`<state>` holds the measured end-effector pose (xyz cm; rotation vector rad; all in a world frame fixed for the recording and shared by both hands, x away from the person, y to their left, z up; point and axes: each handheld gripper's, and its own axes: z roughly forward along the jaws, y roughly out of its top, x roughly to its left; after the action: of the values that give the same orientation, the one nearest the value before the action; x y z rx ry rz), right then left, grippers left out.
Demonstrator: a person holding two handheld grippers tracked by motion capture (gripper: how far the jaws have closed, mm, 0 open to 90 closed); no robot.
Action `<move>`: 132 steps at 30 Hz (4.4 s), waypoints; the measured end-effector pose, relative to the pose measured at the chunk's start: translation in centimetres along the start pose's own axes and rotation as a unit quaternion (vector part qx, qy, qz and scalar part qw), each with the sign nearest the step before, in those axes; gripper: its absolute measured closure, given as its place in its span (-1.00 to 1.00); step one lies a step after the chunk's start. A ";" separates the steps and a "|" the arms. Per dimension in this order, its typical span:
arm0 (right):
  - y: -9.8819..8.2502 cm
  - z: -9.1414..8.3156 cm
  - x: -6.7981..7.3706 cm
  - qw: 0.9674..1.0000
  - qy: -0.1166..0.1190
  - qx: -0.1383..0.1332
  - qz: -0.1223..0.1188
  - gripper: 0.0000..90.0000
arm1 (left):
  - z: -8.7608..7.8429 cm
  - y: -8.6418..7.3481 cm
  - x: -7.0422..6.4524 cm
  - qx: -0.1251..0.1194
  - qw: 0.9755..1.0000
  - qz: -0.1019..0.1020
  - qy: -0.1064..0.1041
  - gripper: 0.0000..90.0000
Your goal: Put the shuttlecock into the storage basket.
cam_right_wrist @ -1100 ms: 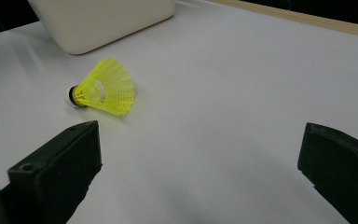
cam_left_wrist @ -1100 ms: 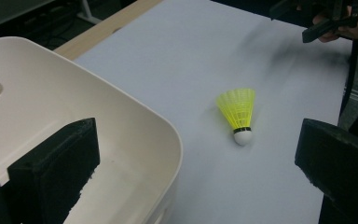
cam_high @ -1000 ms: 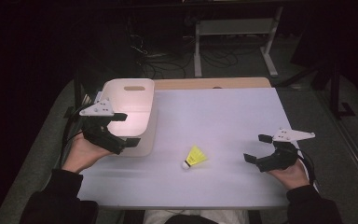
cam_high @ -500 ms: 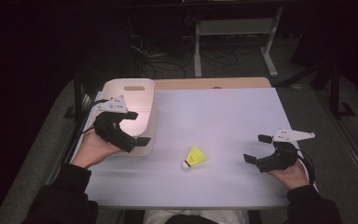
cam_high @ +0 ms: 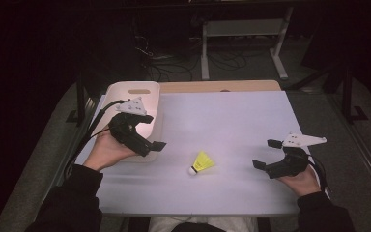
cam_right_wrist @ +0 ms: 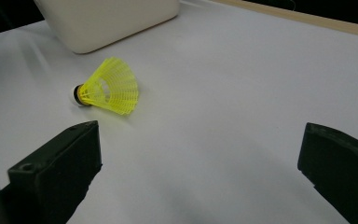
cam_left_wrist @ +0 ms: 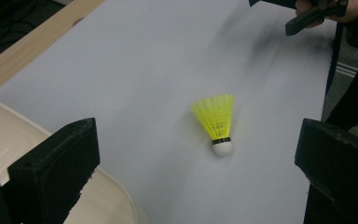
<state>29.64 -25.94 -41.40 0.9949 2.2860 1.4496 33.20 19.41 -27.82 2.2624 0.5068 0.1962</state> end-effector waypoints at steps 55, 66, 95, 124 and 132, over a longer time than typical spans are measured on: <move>0.0 0.0 0.0 1.000 0.003 0.000 -0.002 -1.00 | 7.4 1.2 -3.1 0.070 0.995 0.014 -0.066 -1.00; 0.0 0.1 0.1 1.000 0.005 0.002 -0.002 -1.00 | 9.2 0.8 -3.7 0.099 0.993 0.016 -0.068 -1.00; 0.0 0.2 0.2 1.000 0.011 0.009 -0.004 -1.00 | 12.6 -1.0 -4.9 0.147 0.987 0.021 -0.062 -1.00; -0.1 0.3 0.3 1.000 0.015 0.012 -0.007 -1.00 | 15.4 -2.5 -5.0 0.171 0.983 -0.008 -0.062 -0.99; -0.1 0.3 0.3 1.000 0.016 0.013 -0.008 -1.00 | 16.2 -3.1 -5.1 0.172 0.983 -0.010 -0.058 -0.99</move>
<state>29.57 -25.52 -41.57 0.9662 2.3350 1.4439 32.47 8.21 -40.91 2.5852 0.5341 -0.0386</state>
